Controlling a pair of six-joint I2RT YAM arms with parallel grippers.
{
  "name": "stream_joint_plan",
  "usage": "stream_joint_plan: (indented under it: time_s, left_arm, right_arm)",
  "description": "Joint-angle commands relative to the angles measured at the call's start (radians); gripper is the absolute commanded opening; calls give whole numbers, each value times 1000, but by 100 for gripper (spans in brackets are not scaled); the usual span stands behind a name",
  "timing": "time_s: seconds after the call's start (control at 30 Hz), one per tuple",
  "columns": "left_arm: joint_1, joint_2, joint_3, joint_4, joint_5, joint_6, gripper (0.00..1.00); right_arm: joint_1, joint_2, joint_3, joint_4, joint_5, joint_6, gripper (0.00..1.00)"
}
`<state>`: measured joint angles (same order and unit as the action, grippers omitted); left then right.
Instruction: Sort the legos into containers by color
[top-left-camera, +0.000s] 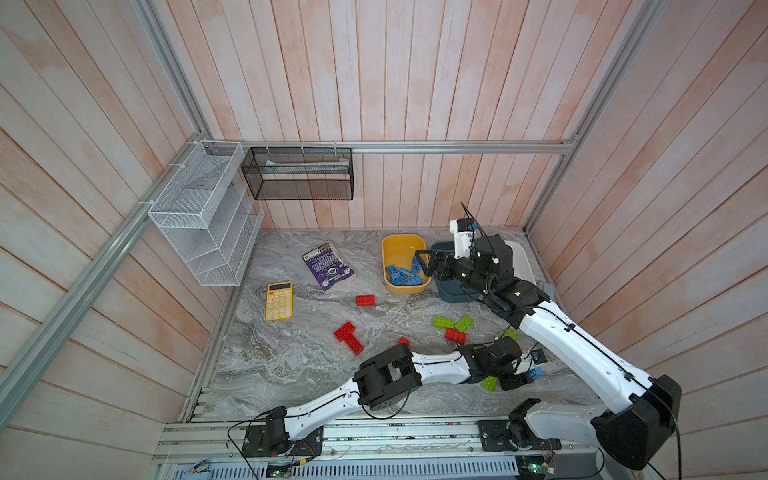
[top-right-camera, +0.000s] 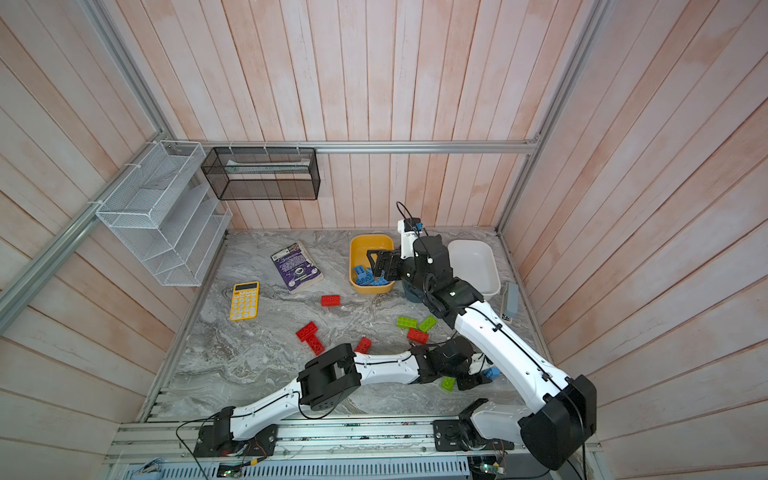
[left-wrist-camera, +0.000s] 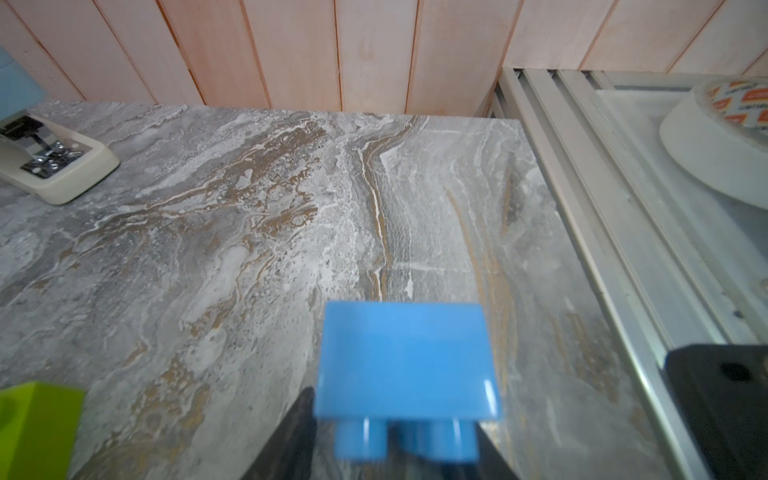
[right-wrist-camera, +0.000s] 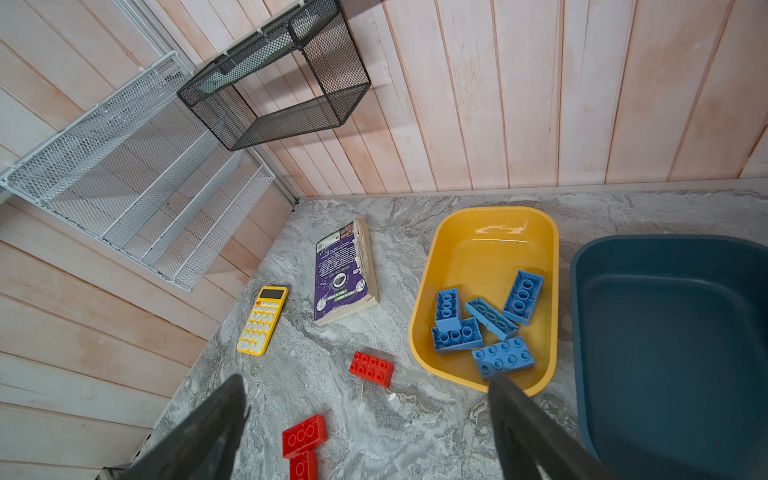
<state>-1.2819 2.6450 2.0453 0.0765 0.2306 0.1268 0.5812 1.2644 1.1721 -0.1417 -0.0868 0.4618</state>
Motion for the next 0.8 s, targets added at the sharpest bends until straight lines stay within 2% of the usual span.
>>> stream_joint_plan:
  time_s: [0.0, 0.17, 0.37, 0.4, 0.5, 0.53, 0.63, 0.77]
  left_arm:
    - [25, -105, -86, 30, -47, -1, 47]
    - [55, -274, -319, 174, -67, -20, 43]
    - [64, -354, -451, 244, -69, -16, 40]
    - [64, -362, -463, 247, -58, -16, 44]
    - [60, -362, -456, 229, -31, -7, 69]
    - [59, -358, -450, 227, -14, -1, 73]
    - [51, -303, -373, 176, 55, 37, 80]
    - [53, -213, -256, 116, 111, 65, 83]
  right_arm:
    - [3, -9, 42, -46, 36, -21, 91]
    - [-11, -43, 64, -72, 43, -12, 91]
    - [-20, -51, 86, -103, 63, -7, 91]
    - [-21, -51, 86, -105, 65, -5, 91]
    - [-22, -44, 86, -108, 61, -2, 91]
    - [-23, -41, 100, -110, 61, -2, 91]
    - [-23, -36, 120, -108, 61, -4, 92]
    - [-23, -41, 112, -101, 63, -9, 92]
